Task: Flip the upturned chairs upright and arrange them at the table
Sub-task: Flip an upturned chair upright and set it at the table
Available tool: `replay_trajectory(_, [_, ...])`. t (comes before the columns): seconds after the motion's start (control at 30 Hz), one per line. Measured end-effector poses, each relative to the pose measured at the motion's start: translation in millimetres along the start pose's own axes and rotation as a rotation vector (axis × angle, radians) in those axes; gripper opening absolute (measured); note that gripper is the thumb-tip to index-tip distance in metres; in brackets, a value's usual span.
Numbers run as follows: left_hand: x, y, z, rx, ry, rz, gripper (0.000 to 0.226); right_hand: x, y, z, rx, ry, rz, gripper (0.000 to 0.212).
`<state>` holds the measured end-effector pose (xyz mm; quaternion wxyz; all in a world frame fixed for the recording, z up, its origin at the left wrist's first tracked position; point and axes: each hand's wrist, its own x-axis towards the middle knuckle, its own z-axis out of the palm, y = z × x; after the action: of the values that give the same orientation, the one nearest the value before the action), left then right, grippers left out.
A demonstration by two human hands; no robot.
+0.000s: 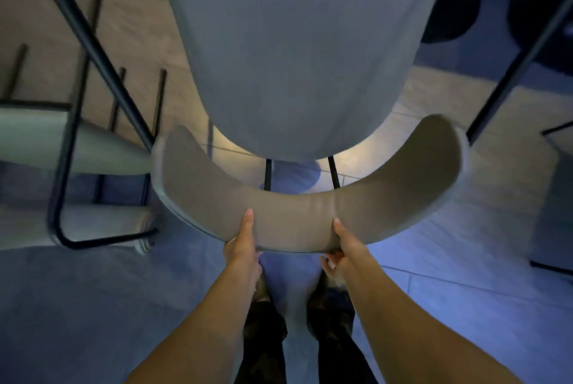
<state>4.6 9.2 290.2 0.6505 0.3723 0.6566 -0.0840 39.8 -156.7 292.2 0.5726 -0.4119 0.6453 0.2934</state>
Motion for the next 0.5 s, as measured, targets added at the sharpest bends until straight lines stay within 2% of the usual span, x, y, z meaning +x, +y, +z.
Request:
replay_trajectory(0.1, [-32.9,28.0,4.8,0.084,-0.002,0.062,0.045,-36.9,-13.2,3.7,-0.011,-0.016,-0.05,0.058])
replay_trajectory(0.5, [-115.7,118.5,13.0,0.438,0.038,0.271,0.05,-144.1,-59.0,20.7,-0.018,-0.017,-0.165,0.053])
